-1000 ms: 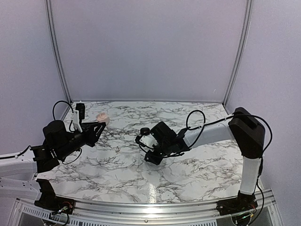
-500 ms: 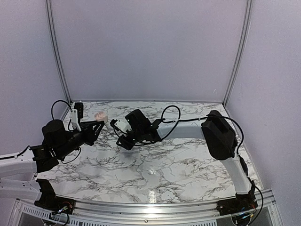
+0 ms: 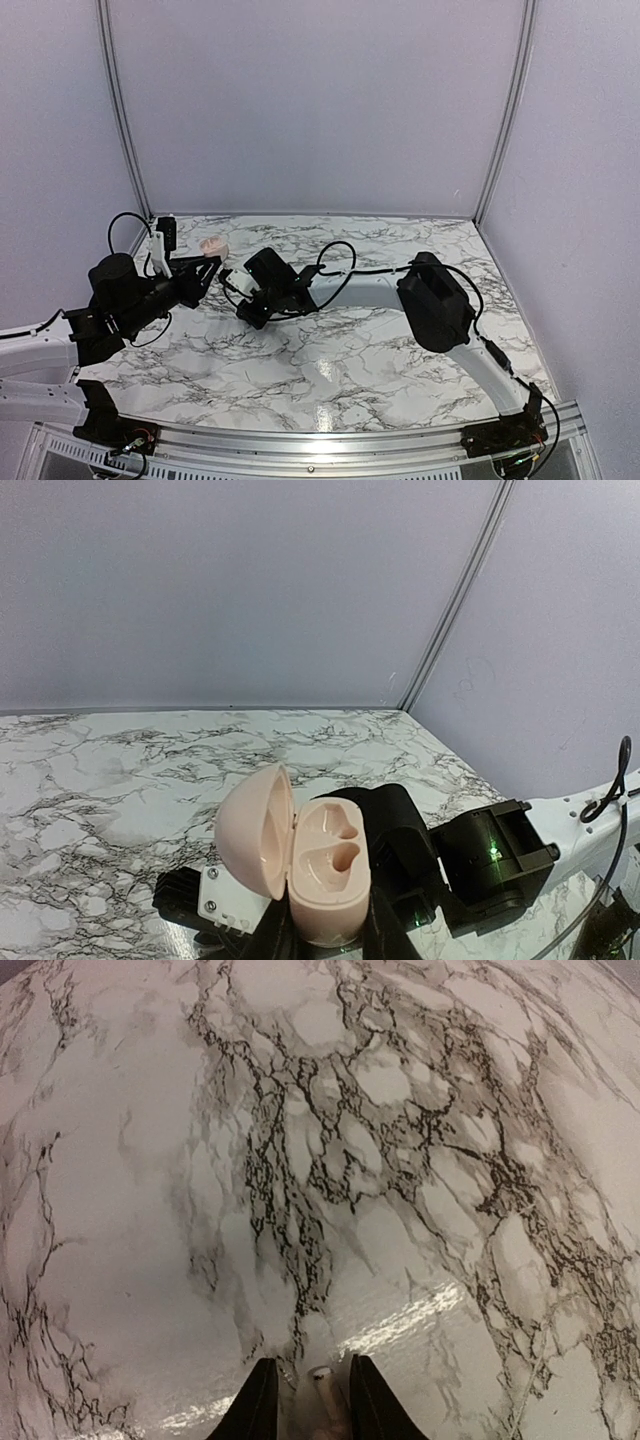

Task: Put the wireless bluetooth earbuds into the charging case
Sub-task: Move the earbuds to the center of the board, then adjust the earbuds at the center of the board.

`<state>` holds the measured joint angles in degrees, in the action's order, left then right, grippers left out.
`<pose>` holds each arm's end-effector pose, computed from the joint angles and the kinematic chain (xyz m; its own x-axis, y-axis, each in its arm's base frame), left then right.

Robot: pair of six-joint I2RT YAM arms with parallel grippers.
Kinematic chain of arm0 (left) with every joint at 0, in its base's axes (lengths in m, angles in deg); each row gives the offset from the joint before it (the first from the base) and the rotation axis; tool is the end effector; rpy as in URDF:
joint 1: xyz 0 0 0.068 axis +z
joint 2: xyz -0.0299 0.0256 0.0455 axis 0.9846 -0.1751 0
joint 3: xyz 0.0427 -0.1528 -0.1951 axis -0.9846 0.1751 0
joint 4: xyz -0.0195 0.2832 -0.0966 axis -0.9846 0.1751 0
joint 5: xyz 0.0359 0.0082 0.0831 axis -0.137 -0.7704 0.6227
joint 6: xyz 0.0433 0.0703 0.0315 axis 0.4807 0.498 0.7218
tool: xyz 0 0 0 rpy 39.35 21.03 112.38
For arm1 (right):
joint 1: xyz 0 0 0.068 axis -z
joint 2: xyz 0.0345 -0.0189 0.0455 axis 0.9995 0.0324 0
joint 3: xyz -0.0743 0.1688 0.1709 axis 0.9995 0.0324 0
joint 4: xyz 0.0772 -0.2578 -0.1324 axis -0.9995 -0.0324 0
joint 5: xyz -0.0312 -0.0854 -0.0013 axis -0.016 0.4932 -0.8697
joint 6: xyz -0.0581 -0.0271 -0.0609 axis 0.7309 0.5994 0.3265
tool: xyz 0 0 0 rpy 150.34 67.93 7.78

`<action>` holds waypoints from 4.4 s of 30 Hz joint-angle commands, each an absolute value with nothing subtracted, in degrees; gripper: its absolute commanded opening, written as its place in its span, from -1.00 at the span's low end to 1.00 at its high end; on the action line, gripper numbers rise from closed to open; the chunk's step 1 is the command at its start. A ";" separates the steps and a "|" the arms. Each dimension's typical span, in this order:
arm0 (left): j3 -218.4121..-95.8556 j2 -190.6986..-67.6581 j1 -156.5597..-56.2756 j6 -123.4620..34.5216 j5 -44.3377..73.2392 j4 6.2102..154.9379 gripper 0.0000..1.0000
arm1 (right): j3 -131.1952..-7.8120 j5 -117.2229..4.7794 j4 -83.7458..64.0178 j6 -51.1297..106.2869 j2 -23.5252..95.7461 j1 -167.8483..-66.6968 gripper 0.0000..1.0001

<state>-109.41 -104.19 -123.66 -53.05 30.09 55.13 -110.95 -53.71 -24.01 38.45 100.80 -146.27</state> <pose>0.2242 -0.2006 0.2330 -0.1857 -0.2953 -0.9372 0.5634 0.7494 -0.3478 0.3162 0.5216 0.0604 -0.2999 -0.6157 -0.7287 -0.9035 0.4284 0.0099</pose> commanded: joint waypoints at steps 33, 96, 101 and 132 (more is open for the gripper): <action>-110.36 -106.39 -123.01 -53.02 27.08 53.94 -1.00 | -65.53 -51.08 -26.44 40.37 69.16 -145.39 -0.67; -110.50 -106.80 -122.98 -52.26 26.85 53.53 -1.00 | -61.53 -54.45 -30.16 38.52 58.20 -139.69 -0.04; -110.54 -106.67 -122.95 -51.85 26.54 53.50 -1.00 | -59.95 -57.72 -27.01 38.24 58.63 -140.21 -0.05; -110.16 -107.63 -122.97 -51.52 24.60 51.88 -1.00 | -59.70 -49.02 -21.36 38.88 65.67 -138.28 -0.37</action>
